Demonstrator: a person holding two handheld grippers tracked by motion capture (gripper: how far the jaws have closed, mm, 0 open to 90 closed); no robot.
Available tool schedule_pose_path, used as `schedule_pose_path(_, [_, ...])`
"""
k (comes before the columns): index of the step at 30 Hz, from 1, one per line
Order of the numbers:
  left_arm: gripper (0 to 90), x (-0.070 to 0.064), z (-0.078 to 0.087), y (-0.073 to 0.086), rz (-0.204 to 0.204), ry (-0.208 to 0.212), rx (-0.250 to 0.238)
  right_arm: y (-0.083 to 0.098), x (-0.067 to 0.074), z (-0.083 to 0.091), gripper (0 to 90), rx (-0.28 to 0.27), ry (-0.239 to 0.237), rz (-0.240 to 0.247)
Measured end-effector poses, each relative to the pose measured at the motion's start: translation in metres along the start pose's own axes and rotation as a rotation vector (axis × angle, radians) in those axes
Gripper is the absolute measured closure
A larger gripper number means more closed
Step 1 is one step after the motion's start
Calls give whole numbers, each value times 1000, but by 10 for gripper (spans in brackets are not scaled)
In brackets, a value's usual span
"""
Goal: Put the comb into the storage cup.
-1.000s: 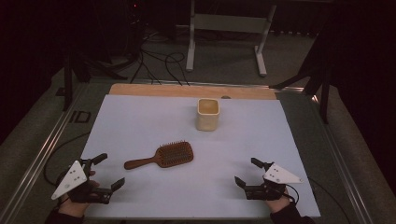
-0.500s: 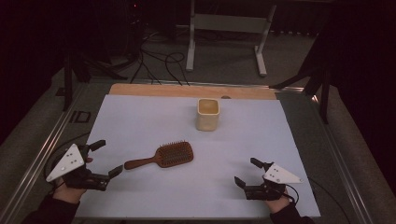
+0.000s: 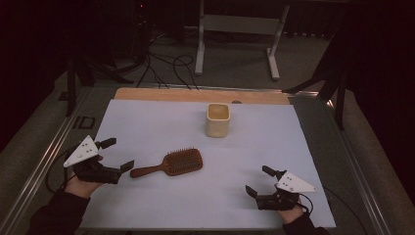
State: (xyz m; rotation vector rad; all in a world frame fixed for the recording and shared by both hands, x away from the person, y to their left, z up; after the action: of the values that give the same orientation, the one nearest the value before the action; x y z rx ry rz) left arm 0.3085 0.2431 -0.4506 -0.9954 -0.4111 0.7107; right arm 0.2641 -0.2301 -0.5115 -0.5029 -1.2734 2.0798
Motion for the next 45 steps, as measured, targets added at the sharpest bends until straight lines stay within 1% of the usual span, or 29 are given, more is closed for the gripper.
schedule_pose_path(2, [3, 4, -3, 1, 4, -12, 16, 0, 0, 0, 86, 0, 0, -3])
schedule_pose_path(5, [4, 9, -8, 4, 7, -25, 52, 0, 0, -1, 87, -1, -3, -4])
schedule_pose_path(12, [84, 17, -18, 13, 19, -34, 98, 0, 1, -1, 87, 0, -6, -6])
schedule_pose_path(13, [104, 18, -20, 14, 15, -30, 102, 0, 1, -1, 87, 0, -7, -6])
schedule_pose_path(15, [156, 19, -23, 17, 13, -38, 120, 0, 1, -1, 87, 0, -7, -5])
schedule_pose_path(20, [185, 20, -31, 22, 16, -37, 159, 0, 1, -2, 87, 2, -7, -3])
schedule_pose_path(23, [218, 22, -35, 27, 16, -36, 183, 0, 1, -2, 87, 5, -9, -2])
schedule_pose_path(24, [254, 22, -37, 29, 22, -31, 192, 0, 1, -2, 87, 6, -9, -2])
schedule_pose_path(26, [285, 23, -39, 31, 35, -23, 205, 0, 1, -2, 87, 5, -10, -1])
schedule_pose_path(28, [319, 24, -42, 33, 34, -26, 231, 1, 1, -2, 87, 8, -10, -2])
schedule_pose_path(30, [353, 24, -45, 35, 39, -19, 246, 1, 1, -2, 87, 6, -14, -3])
schedule_pose_path(32, [389, 25, -49, 38, 38, -5, 273, 1, 2, -2, 87, 7, -14, -3])
schedule_pose_path(33, [405, 25, -51, 39, 38, -6, 282, 1, 2, -2, 87, 7, -15, -3])
schedule_pose_path(34, [432, 25, -51, 39, 38, -6, 282, 1, 2, -2, 88, 7, -13, -1])
schedule_pose_path(35, [459, 26, -55, 41, 46, 2, 301, 1, 2, -2, 88, 8, -13, -1])
schedule_pose_path(39, [531, 26, -62, 45, 35, 10, 348, 0, 1, -2, 88, 5, -9, 0])
schedule_pose_path(41, [569, 26, -65, 47, 27, -1, 377, 1, 1, -2, 87, 6, -7, 1])
schedule_pose_path(42, [609, 26, -66, 48, 17, -2, 391, 1, 1, -2, 88, 7, -9, 0])
schedule_pose_path(43, [618, 26, -66, 49, 13, -8, 398, 1, 1, -2, 87, 7, -8, 0])
schedule_pose_path(45, [669, 26, -68, 50, 7, -10, 413, 1, 1, -2, 88, 7, -8, 1])
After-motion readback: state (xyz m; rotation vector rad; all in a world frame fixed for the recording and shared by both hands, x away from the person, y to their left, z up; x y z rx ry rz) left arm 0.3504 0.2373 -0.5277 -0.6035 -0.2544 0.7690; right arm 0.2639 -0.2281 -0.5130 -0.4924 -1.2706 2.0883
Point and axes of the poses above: each handheld gripper's, and its own axes: z roughly backward along the jaws, y roughly out of its underside, x roughly to its left, the point moved 5 cm from there along -z, roughly forward along the jaws, and after that the axes turned 8 degrees about x, right-handed, at the moved point
